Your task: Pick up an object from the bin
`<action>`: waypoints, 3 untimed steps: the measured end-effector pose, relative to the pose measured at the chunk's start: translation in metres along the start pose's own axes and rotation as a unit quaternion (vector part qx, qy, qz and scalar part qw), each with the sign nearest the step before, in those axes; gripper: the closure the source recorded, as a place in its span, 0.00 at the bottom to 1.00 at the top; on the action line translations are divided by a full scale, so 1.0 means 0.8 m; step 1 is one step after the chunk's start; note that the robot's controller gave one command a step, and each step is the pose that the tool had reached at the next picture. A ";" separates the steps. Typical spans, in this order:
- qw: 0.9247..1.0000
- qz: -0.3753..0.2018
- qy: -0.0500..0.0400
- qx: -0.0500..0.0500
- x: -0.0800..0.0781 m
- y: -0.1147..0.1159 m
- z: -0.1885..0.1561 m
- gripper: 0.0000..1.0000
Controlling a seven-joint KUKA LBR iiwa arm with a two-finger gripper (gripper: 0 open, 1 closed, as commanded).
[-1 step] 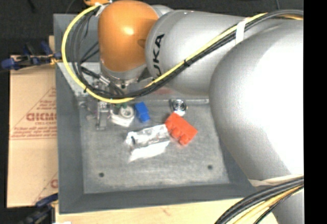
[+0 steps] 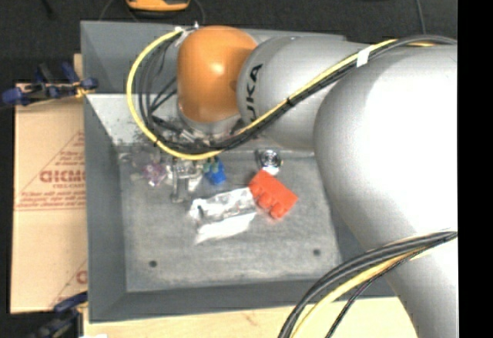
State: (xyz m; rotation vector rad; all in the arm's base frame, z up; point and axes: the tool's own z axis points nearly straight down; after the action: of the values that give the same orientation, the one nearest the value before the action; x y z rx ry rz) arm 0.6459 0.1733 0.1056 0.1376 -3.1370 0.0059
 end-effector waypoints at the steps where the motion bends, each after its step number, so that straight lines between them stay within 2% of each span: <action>1: 0.962 -0.272 -0.006 -0.003 0.000 -0.065 0.039 0.00; 2: 0.965 -0.262 -0.006 -0.005 -0.001 -0.068 0.039 0.00; 3: 0.959 -0.283 -0.008 -0.003 0.014 -0.074 0.038 0.00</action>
Offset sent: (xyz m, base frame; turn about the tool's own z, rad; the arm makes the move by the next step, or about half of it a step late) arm 0.0011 -0.0521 -0.0356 -0.5566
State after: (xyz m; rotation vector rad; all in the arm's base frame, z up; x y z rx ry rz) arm 0.6399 0.1135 0.0756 1.0231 -2.9834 -0.0047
